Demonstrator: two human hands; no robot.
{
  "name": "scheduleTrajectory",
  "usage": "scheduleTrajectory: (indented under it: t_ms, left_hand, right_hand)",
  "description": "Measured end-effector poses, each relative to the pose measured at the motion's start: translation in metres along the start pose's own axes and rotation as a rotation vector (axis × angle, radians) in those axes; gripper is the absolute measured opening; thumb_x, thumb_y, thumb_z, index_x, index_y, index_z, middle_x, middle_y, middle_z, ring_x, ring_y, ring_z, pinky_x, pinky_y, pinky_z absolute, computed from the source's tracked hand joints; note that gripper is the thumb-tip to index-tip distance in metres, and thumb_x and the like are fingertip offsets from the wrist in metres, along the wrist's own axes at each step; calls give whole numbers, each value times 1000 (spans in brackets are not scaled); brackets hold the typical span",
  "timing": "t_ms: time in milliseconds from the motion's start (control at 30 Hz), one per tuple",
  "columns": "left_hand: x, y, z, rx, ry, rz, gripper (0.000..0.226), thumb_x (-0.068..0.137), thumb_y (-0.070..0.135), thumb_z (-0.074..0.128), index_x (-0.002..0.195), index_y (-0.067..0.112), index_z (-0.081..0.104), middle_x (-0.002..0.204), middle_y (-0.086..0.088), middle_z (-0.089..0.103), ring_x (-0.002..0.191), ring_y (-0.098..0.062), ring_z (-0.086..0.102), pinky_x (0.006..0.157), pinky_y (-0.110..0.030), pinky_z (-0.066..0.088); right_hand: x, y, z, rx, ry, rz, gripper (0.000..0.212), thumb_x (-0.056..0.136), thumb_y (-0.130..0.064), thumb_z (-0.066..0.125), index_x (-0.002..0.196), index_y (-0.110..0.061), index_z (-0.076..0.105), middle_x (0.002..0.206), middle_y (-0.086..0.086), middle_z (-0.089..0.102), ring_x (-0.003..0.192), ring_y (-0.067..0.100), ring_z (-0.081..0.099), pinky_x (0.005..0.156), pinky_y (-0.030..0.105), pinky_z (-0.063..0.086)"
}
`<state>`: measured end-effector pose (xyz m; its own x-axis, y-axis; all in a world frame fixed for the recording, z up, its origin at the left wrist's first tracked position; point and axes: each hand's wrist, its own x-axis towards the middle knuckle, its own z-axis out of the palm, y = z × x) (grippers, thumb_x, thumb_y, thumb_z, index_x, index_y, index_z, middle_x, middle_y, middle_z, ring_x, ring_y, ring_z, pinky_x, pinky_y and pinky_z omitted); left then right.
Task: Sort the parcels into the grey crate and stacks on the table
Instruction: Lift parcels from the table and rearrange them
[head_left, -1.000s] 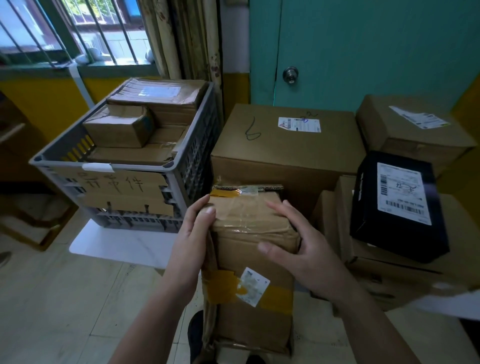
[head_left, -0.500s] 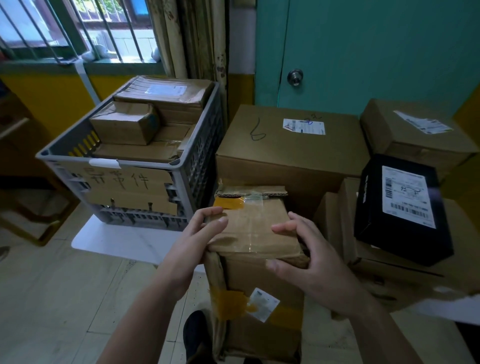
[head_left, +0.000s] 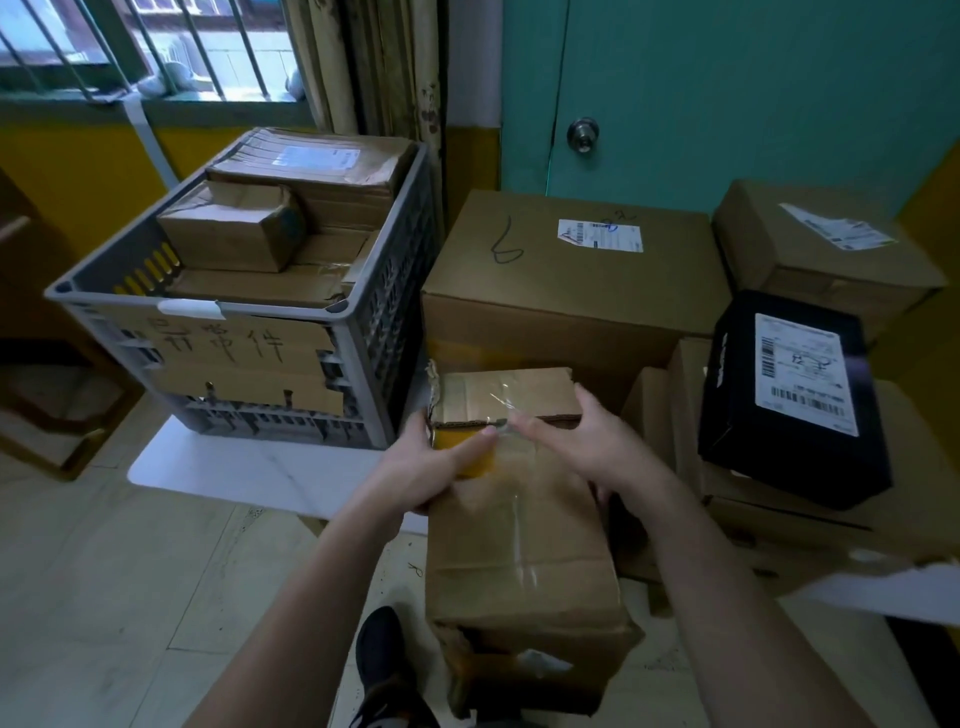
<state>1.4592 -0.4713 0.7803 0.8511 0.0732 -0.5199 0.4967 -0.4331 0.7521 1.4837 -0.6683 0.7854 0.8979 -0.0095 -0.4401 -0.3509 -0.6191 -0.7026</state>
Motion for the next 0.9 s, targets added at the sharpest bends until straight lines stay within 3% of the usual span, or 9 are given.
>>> scheduleTrajectory:
  t_ms: [67,167,367,567,700,767,900]
  left_hand:
    - [7,2,3,97,32,5,127,58,85,64,157,23,16,150,-8,46,125,-29,54,97,-42,52]
    - [15,7,4,132,81,-22,123,64,84,66,156,19,18,150,-11,46,129,-31,53,104,-48,49]
    - [23,14,7,236,124,-42,112,80,71,64,158,13,9,152,-14,42,130,-34,50,97,-41,50]
    - [28,13,6,285,135,-49,96,89,63,59,156,16,9,147,-15,46,118,-32,57,82,-37,51]
    - [23,16,7,264,108,-68,105,87,69,57,158,13,3,145,-16,48,102,-27,59,68,-33,52]
    - [21,19,8,310,120,-79,115,82,77,55,158,9,2,145,-16,49,106,-29,60,64,-31,52]
    - [22,22,10,332,156,-99,117,79,75,62,157,7,6,142,-16,51,116,-33,59,83,-40,57]
  right_hand:
    - [11,1,9,-89,30,-12,137,46,-94,57,157,-29,12,151,3,44,129,27,50,97,45,52]
    - [22,3,15,-140,77,-22,141,34,-94,53,154,-28,20,142,4,53,126,27,53,101,45,48]
    - [29,7,16,-107,89,-28,101,69,-71,65,153,-32,25,140,4,55,125,27,53,103,44,46]
    - [23,7,11,-96,91,-41,72,94,-42,57,156,-33,21,142,-1,53,124,25,53,100,37,46]
    - [19,3,11,-94,114,-23,80,85,-61,58,153,-31,26,140,1,54,125,26,52,103,42,45]
    - [18,0,12,-139,115,-1,93,77,-72,59,153,-30,25,140,3,53,126,27,51,102,44,46]
    - [18,-2,14,-200,119,1,98,77,-69,66,154,-27,21,142,5,51,127,29,51,100,43,47]
